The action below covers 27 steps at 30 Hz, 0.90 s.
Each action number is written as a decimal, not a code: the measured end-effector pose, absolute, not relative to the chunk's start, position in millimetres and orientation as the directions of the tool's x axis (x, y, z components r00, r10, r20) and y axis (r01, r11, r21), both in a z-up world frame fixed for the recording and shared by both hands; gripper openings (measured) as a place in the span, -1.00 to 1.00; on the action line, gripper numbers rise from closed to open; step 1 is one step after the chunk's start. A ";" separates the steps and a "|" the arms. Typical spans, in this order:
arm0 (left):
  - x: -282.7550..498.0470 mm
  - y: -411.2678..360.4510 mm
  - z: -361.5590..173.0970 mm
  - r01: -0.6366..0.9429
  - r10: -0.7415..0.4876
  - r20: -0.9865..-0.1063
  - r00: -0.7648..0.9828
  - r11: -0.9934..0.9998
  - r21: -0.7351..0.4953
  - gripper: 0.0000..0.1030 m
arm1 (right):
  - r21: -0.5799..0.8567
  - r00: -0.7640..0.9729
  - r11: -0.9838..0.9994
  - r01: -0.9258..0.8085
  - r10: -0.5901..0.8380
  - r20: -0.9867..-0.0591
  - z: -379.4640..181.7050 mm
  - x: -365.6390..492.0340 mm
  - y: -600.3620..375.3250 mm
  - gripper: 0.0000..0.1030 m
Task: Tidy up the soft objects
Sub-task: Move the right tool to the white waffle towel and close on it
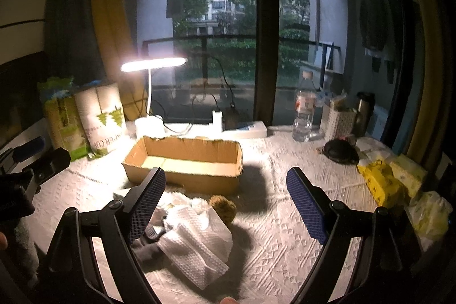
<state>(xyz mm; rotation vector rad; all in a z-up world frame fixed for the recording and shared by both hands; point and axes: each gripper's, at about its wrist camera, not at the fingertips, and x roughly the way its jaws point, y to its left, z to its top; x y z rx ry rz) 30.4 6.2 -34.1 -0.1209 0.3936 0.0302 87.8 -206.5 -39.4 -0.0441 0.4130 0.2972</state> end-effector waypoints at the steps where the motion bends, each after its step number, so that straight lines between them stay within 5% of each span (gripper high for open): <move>1: 33.5 5.8 -38.0 -0.054 0.005 -0.396 0.918 0.992 -0.112 0.99 | 0.020 0.870 0.956 -0.293 0.275 -0.409 -42.0 89.9 -207.4 0.74; 21: 67.2 -4.6 -116.5 -0.081 -0.008 -0.597 0.802 0.989 -0.122 0.99 | 0.044 0.706 0.911 -0.411 0.348 -0.617 -132.0 119.7 -195.2 0.74; 27: 67.1 -6.7 -130.4 -0.092 -0.002 -0.631 0.775 0.989 -0.117 0.99 | 0.028 0.658 0.880 -0.474 0.376 -0.652 -148.9 117.6 -182.3 0.48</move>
